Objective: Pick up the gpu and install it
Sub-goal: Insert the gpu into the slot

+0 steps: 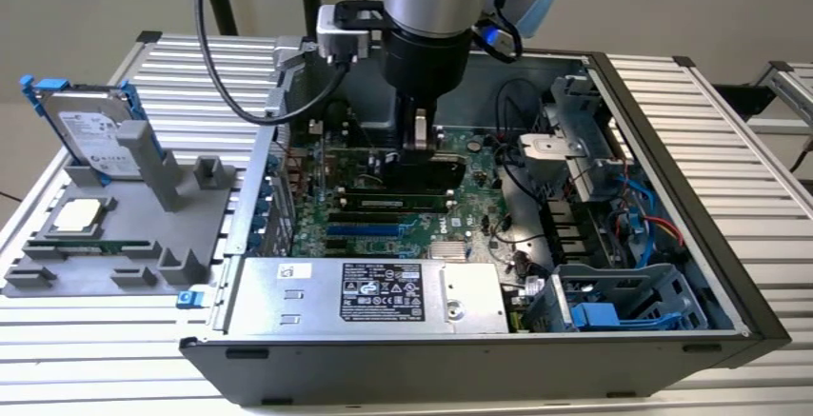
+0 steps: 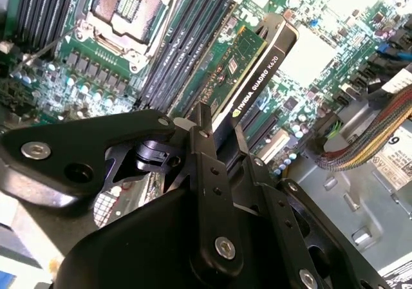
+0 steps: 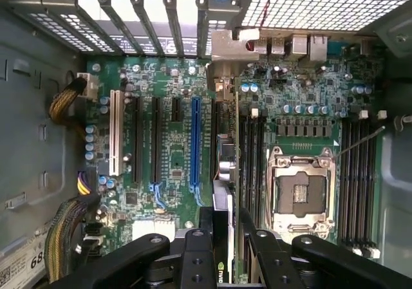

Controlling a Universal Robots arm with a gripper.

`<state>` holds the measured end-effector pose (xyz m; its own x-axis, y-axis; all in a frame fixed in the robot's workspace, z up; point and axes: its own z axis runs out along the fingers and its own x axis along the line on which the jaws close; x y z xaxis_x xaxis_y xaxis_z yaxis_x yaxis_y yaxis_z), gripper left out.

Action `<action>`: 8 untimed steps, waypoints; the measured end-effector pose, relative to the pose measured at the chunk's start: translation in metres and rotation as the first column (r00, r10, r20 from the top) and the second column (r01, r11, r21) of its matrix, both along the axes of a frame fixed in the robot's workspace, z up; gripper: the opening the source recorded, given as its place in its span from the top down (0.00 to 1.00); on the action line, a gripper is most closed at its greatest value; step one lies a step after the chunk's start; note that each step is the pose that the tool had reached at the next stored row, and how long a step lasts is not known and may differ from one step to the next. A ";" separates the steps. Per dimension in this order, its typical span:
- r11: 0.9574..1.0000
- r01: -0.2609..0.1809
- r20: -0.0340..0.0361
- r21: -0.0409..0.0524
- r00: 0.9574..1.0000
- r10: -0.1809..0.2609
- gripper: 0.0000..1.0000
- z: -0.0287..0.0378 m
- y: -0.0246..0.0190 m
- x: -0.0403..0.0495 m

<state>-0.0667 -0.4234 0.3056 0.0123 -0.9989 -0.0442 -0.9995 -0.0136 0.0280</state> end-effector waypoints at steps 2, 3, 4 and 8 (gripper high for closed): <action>1.000 -0.001 0.011 0.000 1.000 0.001 1.00 -0.0019 -0.0014 -0.0029; 1.000 -0.001 0.017 0.000 1.000 0.001 1.00 -0.0029 -0.0020 -0.0044; 1.000 -0.001 0.024 0.000 1.000 0.001 1.00 -0.0038 -0.0024 -0.0061; 1.000 0.002 0.035 0.000 0.999 -0.002 1.00 -0.0091 -0.0026 -0.0093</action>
<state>-0.0760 -0.4260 0.2966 0.0116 -0.9990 -0.0440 -0.9999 -0.0113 -0.0070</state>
